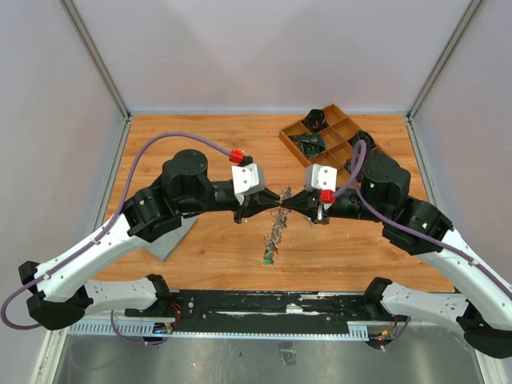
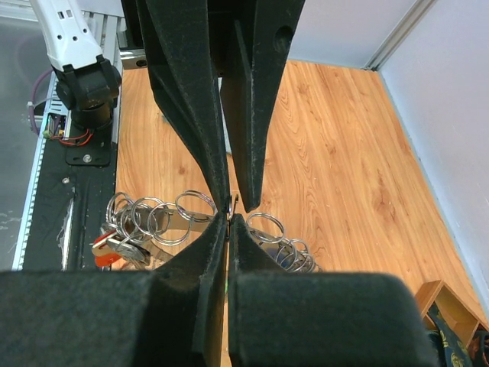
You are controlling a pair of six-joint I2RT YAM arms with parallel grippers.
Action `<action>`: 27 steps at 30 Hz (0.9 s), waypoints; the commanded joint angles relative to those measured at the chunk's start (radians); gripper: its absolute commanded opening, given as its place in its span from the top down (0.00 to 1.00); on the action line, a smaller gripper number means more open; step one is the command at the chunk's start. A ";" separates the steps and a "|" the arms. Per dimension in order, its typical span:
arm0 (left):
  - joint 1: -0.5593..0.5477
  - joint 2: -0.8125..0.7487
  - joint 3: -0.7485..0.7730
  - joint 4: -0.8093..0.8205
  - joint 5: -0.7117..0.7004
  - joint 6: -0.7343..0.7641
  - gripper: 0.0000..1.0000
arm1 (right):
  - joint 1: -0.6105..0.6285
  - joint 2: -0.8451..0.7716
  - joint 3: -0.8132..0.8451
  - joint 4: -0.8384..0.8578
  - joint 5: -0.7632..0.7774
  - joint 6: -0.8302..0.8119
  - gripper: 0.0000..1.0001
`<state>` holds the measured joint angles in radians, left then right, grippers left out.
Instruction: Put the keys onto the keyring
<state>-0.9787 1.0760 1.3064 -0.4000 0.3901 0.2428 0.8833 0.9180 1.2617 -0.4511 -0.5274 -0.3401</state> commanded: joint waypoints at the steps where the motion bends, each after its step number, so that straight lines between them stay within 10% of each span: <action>1: -0.012 0.015 0.035 -0.002 -0.030 0.025 0.78 | 0.026 0.002 0.054 0.027 -0.022 -0.002 1.00; 15: -0.015 0.006 0.025 0.033 -0.062 -0.003 0.99 | 0.035 -0.006 0.051 0.038 -0.037 0.004 1.00; 27: -0.015 -0.120 -0.120 0.224 -0.101 -0.069 1.00 | 0.035 -0.140 -0.026 0.156 0.076 0.058 0.67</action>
<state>-0.9913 1.0145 1.2198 -0.3332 0.3153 0.2043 0.8841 0.8253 1.2583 -0.3985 -0.5114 -0.3283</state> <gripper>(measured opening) 0.015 0.305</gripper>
